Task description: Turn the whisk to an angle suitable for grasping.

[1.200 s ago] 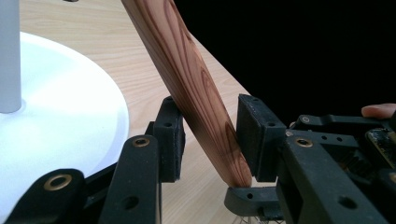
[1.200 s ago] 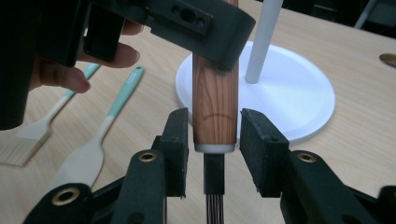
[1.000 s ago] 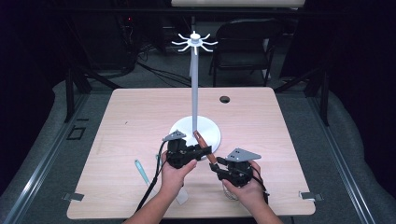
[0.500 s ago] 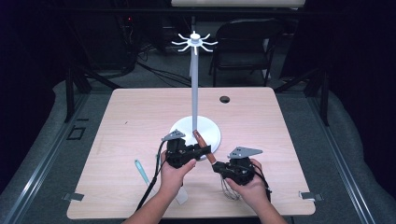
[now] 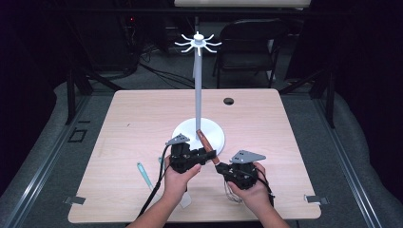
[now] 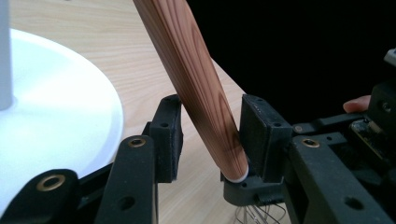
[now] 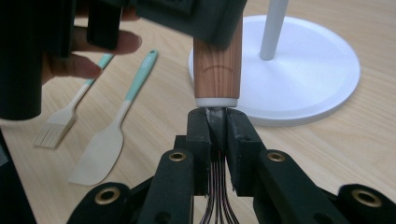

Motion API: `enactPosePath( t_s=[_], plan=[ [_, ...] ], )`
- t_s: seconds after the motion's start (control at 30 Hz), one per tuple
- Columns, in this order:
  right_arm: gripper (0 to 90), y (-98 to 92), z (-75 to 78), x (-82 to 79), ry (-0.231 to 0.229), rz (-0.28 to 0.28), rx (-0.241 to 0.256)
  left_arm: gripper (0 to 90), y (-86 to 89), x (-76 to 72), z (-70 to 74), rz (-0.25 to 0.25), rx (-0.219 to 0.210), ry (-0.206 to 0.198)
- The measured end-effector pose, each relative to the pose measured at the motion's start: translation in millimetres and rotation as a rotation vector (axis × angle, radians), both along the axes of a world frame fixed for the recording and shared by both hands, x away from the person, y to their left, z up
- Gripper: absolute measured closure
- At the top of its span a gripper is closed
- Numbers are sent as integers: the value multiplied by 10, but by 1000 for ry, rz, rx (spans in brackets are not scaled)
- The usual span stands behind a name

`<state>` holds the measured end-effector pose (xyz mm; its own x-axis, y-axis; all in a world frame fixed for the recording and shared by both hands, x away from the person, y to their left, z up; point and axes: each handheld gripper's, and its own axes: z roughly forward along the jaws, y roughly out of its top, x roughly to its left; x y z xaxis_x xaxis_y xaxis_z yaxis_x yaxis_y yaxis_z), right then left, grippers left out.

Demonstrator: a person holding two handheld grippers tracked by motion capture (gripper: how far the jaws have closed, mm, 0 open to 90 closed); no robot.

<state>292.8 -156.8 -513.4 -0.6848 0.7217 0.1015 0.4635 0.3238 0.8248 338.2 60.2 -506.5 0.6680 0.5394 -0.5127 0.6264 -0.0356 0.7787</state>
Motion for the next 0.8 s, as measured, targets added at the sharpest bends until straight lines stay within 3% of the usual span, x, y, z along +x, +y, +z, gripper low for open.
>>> enactPosePath(
  t_s=[0.37, 0.47, 0.63, 0.8],
  plan=[
    [808, 44, 3, -23, -31, -16, 6, 603, -84, -61, -29, -8, 10, 1],
    [808, 46, 2, -24, -30, -17, 7, 636, -87, -66, -48, -14, -1, 15],
    [808, 55, 5, -28, -37, -17, 22, 675, -44, -53, -101, -1, -70, 61],
    [807, 70, -9, -22, -38, -17, 21, 691, -41, -54, -109, 1, -72, 64]
  ],
)
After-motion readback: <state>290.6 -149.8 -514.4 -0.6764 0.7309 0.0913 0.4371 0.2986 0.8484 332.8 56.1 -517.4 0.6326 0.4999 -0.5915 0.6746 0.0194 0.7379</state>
